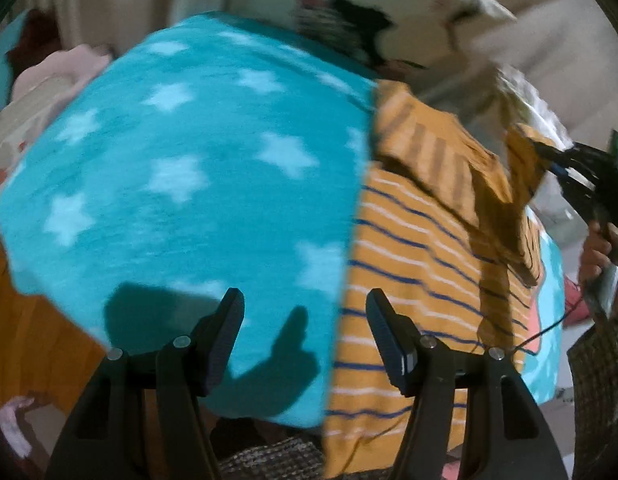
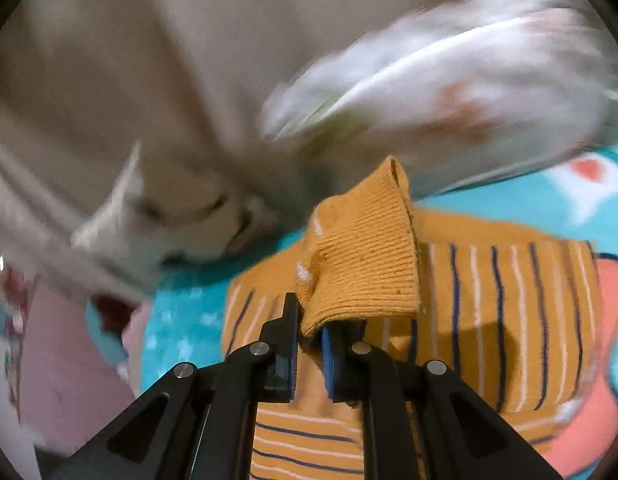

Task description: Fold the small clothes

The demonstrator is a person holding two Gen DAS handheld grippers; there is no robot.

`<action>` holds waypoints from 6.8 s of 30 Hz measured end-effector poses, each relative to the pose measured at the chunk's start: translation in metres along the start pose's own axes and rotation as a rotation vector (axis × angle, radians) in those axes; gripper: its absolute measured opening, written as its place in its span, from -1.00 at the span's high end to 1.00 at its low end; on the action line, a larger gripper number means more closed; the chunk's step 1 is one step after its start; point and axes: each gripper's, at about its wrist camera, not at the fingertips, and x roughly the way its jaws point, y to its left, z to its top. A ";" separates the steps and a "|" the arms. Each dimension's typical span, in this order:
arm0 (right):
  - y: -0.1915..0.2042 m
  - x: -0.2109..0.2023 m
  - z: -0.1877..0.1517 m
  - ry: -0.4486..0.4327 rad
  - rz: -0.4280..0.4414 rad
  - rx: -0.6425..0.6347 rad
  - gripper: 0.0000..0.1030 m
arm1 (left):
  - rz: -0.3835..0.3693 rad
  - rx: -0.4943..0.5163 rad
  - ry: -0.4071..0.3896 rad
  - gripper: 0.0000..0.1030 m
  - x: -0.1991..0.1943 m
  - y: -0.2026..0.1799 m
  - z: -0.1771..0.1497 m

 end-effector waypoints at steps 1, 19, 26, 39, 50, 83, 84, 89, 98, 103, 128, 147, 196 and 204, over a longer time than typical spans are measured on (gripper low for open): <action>0.016 0.026 -0.006 0.040 -0.010 -0.035 0.79 | 0.010 -0.015 0.001 -0.22 -0.002 0.011 0.000; 0.142 0.158 -0.106 0.287 -0.058 -0.473 -0.06 | 0.009 -0.071 0.015 -0.22 -0.001 0.061 0.013; 0.085 0.092 -0.110 0.227 -0.115 -0.326 -0.06 | -0.037 0.075 0.050 -0.22 0.022 0.022 0.030; -0.147 -0.098 -0.164 0.050 -0.486 0.261 -0.09 | -0.125 0.211 0.171 -0.22 0.062 -0.036 0.014; -0.199 -0.105 -0.208 0.054 -0.310 0.329 -0.14 | -0.082 0.168 0.151 -0.42 0.058 -0.044 -0.024; -0.177 -0.086 -0.310 0.257 0.275 0.428 -0.13 | -0.300 -0.062 0.187 0.01 0.040 -0.030 -0.125; -0.174 -0.080 -0.316 0.279 0.269 0.426 -0.13 | -0.294 -0.065 0.190 0.10 0.041 -0.030 -0.125; -0.160 -0.062 -0.334 0.335 0.275 0.413 0.15 | -0.280 -0.111 0.217 0.76 0.040 -0.026 -0.123; -0.136 -0.096 -0.335 0.341 0.221 0.257 0.86 | -0.286 -0.129 0.121 0.82 -0.016 -0.014 -0.118; -0.114 -0.137 -0.343 0.327 0.232 0.134 0.89 | -0.263 -0.105 0.111 0.83 -0.034 -0.012 -0.132; -0.087 -0.110 -0.142 0.102 0.113 -0.019 0.89 | -0.256 0.087 -0.056 0.83 0.012 -0.114 0.061; -0.144 0.040 -0.012 0.133 -0.074 0.257 0.88 | -0.214 0.147 0.115 0.83 0.152 -0.158 0.199; -0.220 -0.049 -0.097 0.144 -0.343 0.333 0.36 | 0.136 0.285 0.150 0.97 0.086 -0.033 0.136; -0.226 -0.086 -0.098 0.048 -0.312 0.430 0.07 | -0.032 0.181 0.090 0.04 0.059 -0.003 0.124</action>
